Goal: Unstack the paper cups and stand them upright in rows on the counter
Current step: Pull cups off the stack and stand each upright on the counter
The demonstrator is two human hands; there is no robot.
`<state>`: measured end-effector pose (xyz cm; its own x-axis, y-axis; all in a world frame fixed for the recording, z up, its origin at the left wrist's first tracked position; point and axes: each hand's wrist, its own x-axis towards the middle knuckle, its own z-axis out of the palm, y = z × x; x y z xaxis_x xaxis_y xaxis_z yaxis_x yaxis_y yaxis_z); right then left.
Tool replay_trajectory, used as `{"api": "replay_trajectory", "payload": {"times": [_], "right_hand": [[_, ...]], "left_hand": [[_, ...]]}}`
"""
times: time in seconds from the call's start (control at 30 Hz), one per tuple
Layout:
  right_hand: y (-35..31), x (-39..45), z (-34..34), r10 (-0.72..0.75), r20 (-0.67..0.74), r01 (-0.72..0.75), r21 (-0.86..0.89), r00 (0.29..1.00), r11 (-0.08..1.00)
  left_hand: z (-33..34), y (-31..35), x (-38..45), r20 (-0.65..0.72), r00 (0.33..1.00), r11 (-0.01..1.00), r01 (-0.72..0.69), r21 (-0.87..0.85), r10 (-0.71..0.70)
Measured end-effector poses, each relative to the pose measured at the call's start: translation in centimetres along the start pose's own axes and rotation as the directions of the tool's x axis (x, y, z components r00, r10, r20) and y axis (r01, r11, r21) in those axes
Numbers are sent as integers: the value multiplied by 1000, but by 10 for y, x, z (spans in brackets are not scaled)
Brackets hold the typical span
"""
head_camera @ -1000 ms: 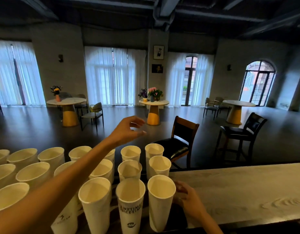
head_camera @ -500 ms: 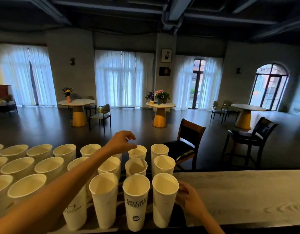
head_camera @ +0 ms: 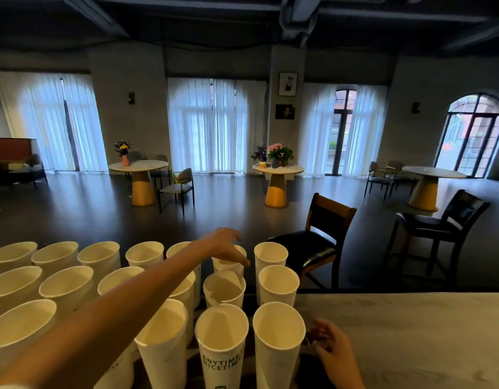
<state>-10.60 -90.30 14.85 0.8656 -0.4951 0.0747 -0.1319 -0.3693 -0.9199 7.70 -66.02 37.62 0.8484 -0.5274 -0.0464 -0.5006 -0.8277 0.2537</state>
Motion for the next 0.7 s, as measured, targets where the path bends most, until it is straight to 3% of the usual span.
{"api": "replay_trajectory", "payload": {"times": [0.7], "right_hand": [[-27, 24, 13, -107, 40, 108, -31, 993, 994]], "left_hand": [[24, -7, 25, -64, 998, 1000, -12, -2, 12]]}}
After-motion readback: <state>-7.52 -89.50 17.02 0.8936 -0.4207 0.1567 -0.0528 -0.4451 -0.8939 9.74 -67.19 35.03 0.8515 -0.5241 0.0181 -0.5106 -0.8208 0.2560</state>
